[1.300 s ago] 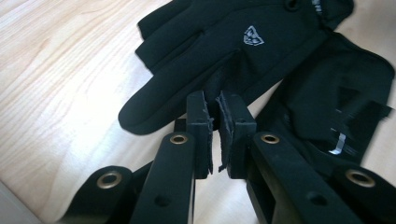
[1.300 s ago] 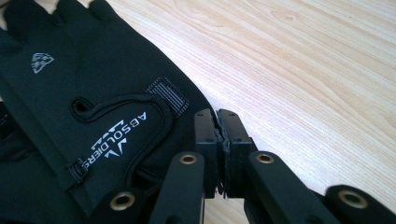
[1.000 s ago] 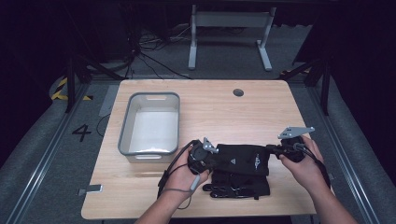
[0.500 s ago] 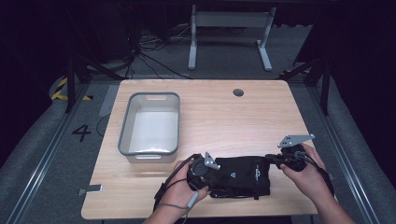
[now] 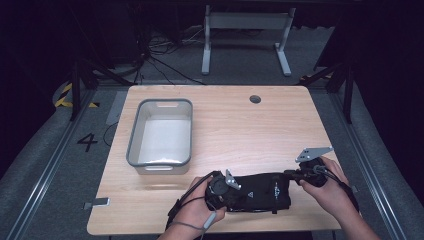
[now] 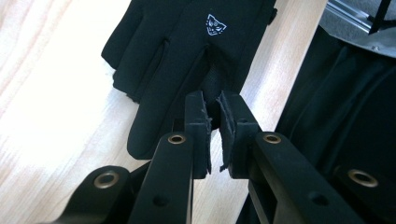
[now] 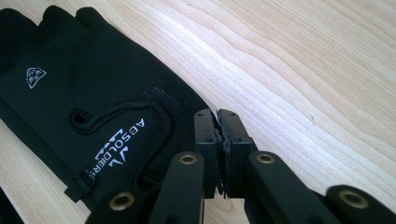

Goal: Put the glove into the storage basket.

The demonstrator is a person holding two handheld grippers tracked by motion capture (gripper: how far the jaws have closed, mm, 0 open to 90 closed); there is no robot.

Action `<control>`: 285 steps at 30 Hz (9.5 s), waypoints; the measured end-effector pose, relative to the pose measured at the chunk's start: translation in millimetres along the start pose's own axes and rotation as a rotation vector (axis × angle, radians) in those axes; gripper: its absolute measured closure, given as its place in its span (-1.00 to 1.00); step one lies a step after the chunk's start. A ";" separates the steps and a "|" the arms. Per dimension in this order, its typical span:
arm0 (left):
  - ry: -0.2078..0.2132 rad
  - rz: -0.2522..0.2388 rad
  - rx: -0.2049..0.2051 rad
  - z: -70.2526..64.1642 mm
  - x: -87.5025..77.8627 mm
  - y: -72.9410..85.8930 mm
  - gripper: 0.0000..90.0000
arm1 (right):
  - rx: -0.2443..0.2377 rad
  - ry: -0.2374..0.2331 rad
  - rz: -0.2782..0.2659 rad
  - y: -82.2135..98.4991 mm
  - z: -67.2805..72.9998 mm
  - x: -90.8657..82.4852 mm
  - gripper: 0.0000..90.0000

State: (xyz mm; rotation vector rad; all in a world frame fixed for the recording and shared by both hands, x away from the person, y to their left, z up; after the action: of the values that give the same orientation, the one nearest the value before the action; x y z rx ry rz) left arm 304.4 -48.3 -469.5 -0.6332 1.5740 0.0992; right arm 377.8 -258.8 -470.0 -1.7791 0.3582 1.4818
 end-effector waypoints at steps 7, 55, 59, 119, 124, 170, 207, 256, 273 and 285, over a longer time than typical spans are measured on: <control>0.013 0.037 0.014 -2.1 5.8 2.2 0.82 | 0.003 -0.008 0.024 2.1 1.4 3.9 0.95; 0.027 -0.073 -0.037 22.0 1.0 -22.3 0.18 | 0.131 0.016 -0.047 9.8 -30.2 -12.2 0.49; 0.041 -0.075 -0.014 18.5 2.6 -30.4 0.16 | 0.148 0.012 -0.053 11.6 -34.0 -14.3 0.47; -0.026 -0.032 0.244 9.8 91.8 -84.7 -0.27 | 0.202 -0.039 -0.103 14.3 -36.0 -32.2 0.45; -0.036 -0.022 0.237 11.0 91.3 -85.0 -0.17 | 0.211 -0.040 -0.106 14.2 -36.4 -33.0 0.45; 0.046 -0.141 -0.038 58.6 -25.0 -76.1 0.49 | 0.209 -0.101 -0.081 -7.4 -45.2 -10.7 0.43; -0.143 -0.259 -0.454 196.1 -119.2 -22.2 0.48 | 0.236 -0.105 -0.031 2.7 -43.8 6.5 0.41; -0.187 -0.191 -0.862 285.6 -57.1 55.9 0.47 | 0.217 -0.108 -0.029 1.0 -41.4 7.6 0.37; -0.206 -0.193 -0.852 292.0 -49.6 58.2 -0.09 | 0.209 -0.109 -0.042 -4.2 -42.6 5.2 0.36; -0.173 -0.238 -0.713 241.6 -81.7 39.2 -0.11 | 0.198 -0.110 -0.042 -11.3 -39.2 7.3 0.36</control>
State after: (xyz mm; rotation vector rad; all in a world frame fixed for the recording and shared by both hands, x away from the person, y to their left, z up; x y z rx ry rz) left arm 500.5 115.7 -434.6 -1.3239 1.2660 0.5369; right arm 414.9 -277.2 -471.8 -1.5349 0.3949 1.4551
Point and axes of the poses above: each handheld gripper's, and its own axes: x roughly forward along the jaws, y roughly out of its underside, z roughly to its left, the point moved 10 cm from there along x, roughly forward along the jaws, and after that the axes turned 13 degrees about z, right-handed, at the moved point
